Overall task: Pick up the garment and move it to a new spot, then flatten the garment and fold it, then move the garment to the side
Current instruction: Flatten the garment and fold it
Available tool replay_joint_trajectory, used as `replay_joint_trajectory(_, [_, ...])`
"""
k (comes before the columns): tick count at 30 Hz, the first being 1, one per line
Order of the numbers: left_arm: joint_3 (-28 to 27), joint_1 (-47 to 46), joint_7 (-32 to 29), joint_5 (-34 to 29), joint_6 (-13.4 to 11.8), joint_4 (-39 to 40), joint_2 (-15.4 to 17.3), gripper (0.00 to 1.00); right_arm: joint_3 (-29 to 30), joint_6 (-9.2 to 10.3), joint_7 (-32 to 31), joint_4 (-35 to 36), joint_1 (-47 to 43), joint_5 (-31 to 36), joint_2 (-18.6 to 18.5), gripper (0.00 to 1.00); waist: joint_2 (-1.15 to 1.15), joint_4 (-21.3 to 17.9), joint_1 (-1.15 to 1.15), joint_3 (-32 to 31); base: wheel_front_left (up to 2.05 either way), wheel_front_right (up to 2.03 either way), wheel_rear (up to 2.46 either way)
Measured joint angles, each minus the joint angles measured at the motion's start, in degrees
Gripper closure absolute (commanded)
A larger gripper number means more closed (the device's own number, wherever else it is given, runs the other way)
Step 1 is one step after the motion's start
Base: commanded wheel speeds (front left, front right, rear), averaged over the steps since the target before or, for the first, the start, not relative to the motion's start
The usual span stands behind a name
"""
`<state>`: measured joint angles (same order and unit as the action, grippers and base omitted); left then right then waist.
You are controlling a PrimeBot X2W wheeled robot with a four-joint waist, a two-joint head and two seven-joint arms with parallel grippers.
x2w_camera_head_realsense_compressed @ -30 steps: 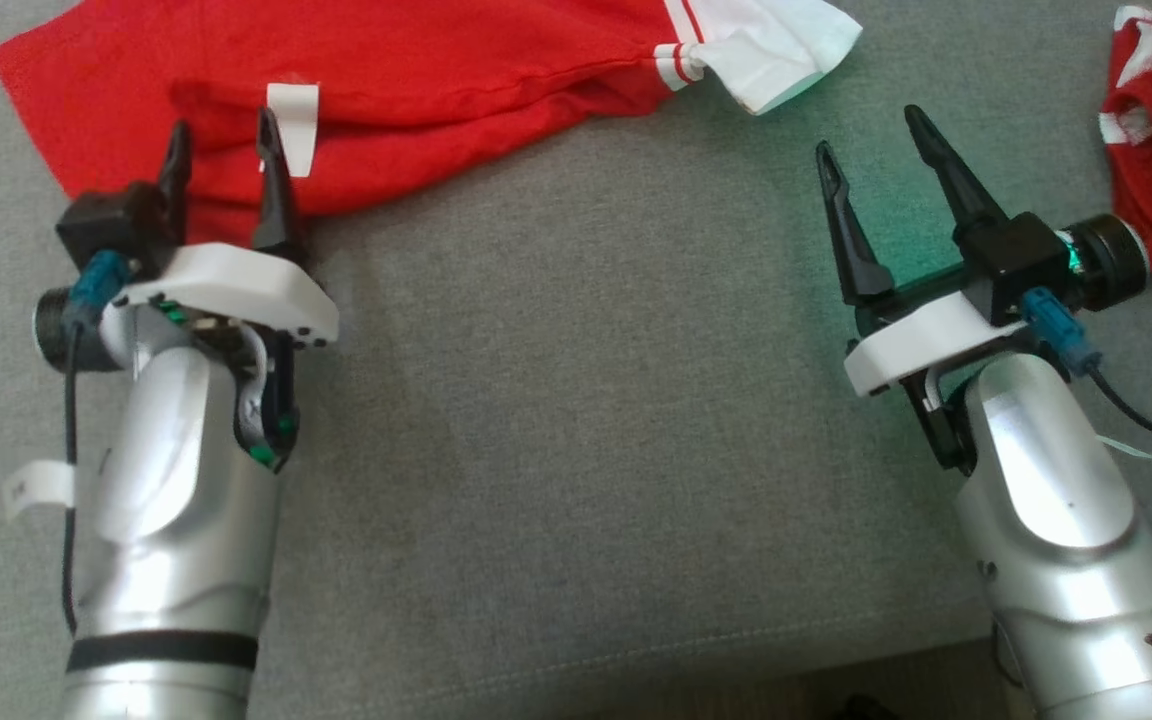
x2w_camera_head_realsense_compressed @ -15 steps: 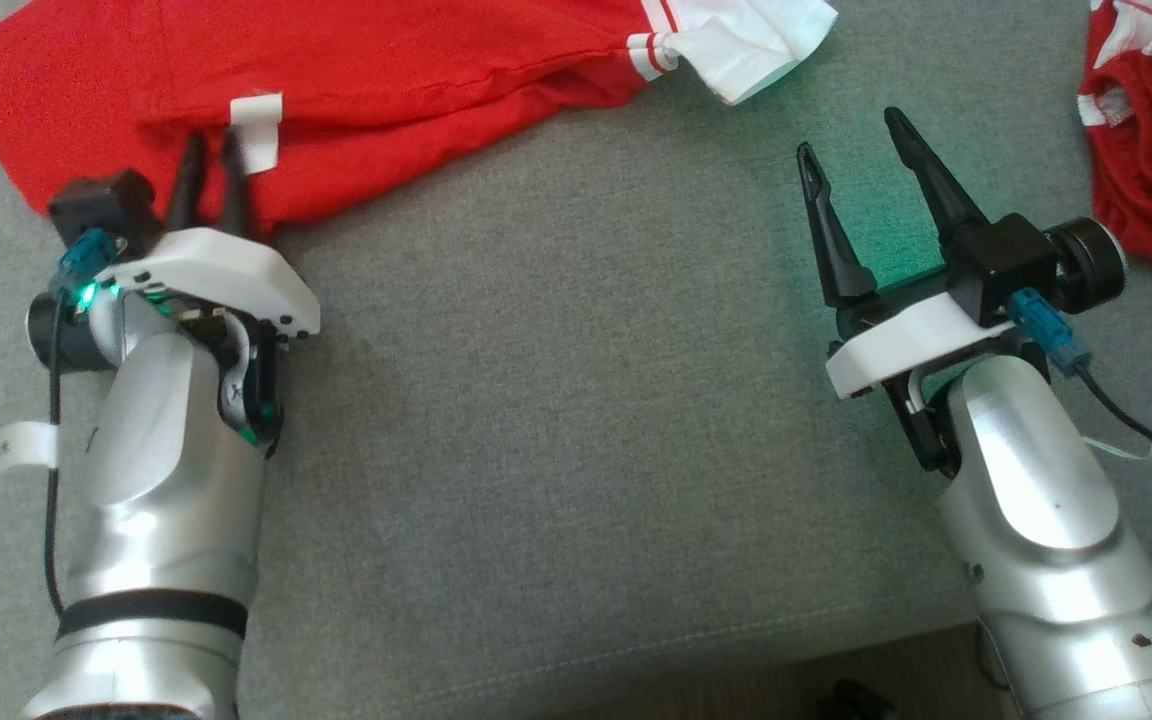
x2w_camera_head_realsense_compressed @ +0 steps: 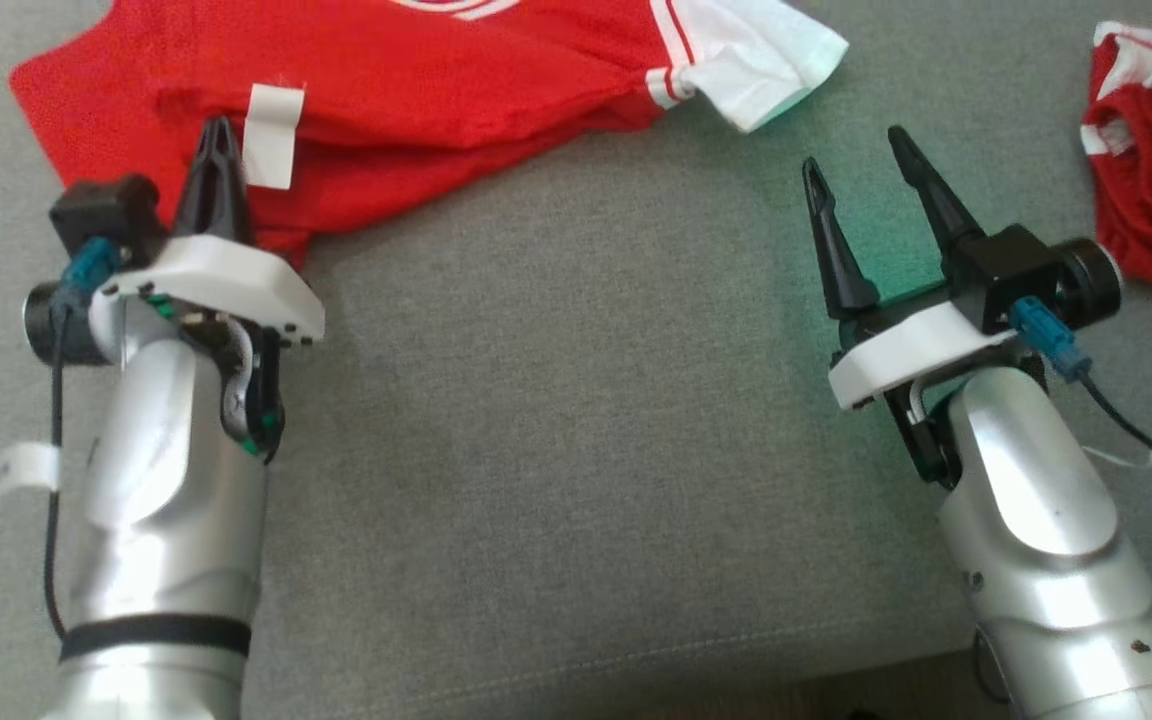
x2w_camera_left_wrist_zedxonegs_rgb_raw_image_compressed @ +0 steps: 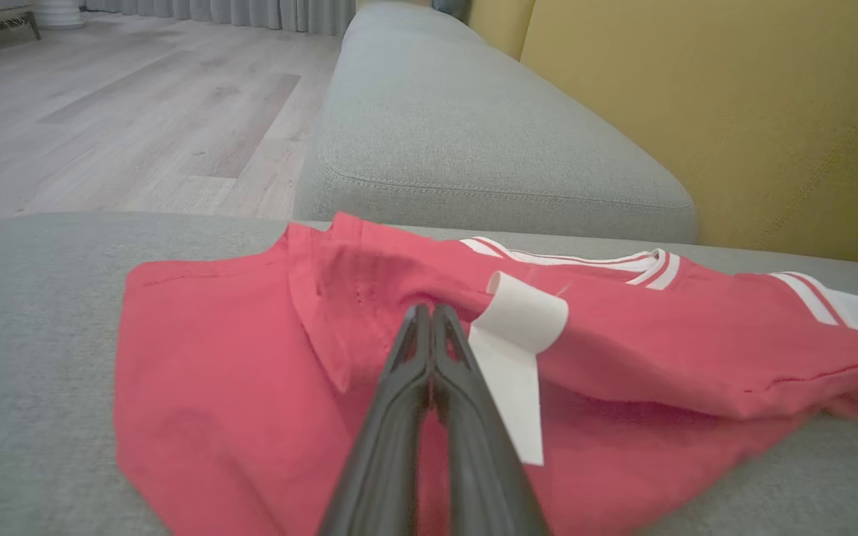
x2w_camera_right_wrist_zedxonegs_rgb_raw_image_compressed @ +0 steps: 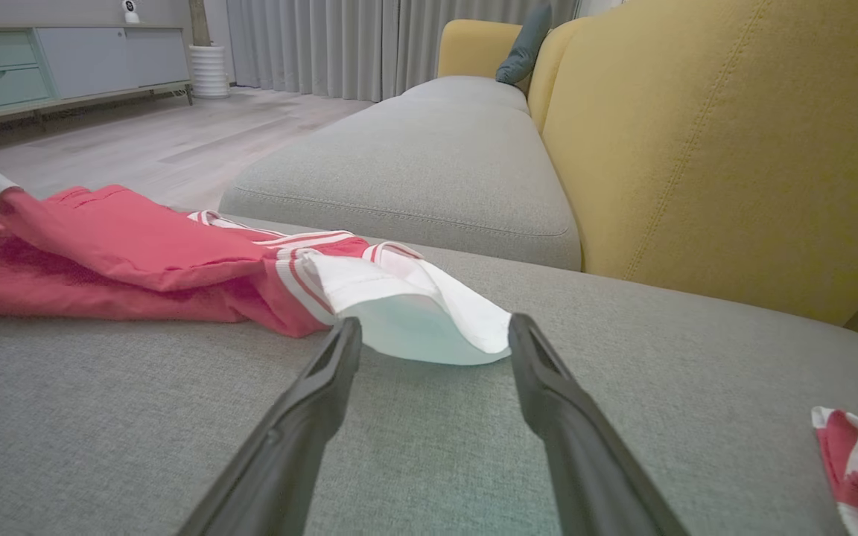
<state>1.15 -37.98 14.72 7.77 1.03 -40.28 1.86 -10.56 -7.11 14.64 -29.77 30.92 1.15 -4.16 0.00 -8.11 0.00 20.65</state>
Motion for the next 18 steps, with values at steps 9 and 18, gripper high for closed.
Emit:
replay_joint_trajectory(9, [4.1,10.0,0.0,0.3,-0.1,9.7,-0.1,1.00,1.4,0.00,0.0,-0.9,-4.1,-0.4,0.1,0.00,0.00,1.5,0.00,-5.3,0.00,0.00,0.00])
replay_joint_trajectory(18, [9.2,23.6,0.0,5.2,-3.2,13.2,0.0,1.00,1.6,0.00,0.0,-1.6,-9.0,-1.2,0.3,0.00,0.00,3.4,0.00,-10.6,0.00,0.00,0.00])
